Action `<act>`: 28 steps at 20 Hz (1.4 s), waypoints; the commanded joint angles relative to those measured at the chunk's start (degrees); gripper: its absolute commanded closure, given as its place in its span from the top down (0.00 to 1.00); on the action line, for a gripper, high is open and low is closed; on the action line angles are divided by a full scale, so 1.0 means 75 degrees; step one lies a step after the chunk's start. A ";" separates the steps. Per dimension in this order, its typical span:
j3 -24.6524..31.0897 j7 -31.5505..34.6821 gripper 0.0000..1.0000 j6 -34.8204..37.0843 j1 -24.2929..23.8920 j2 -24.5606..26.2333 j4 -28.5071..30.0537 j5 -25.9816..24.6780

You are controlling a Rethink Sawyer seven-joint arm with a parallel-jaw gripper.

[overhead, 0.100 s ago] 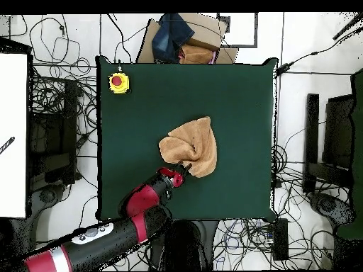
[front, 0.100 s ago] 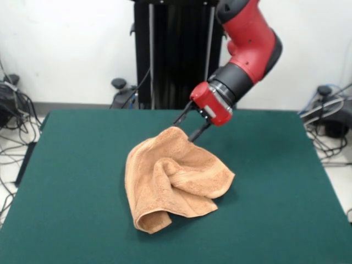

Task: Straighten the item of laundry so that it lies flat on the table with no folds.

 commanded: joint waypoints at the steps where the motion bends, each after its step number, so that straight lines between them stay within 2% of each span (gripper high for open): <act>1: 0.1108 0.1293 1.00 0.0467 0.0263 0.0144 -0.0518 0.0440; 9: 0.1424 0.1730 1.00 -0.0056 0.0397 -0.0046 -0.0086 0.0127; 12: 0.1615 0.1995 1.00 -0.0366 0.0260 -0.0129 0.0139 -0.0117; 17: 0.1649 0.1824 1.00 -0.0472 0.0539 -0.0369 0.0537 -0.0564; 23: 0.1753 0.1839 1.00 -0.0570 0.1047 -0.0437 0.0808 -0.0465; 28: 0.1828 0.1719 1.00 -0.0540 0.1214 0.0013 0.0475 -0.0012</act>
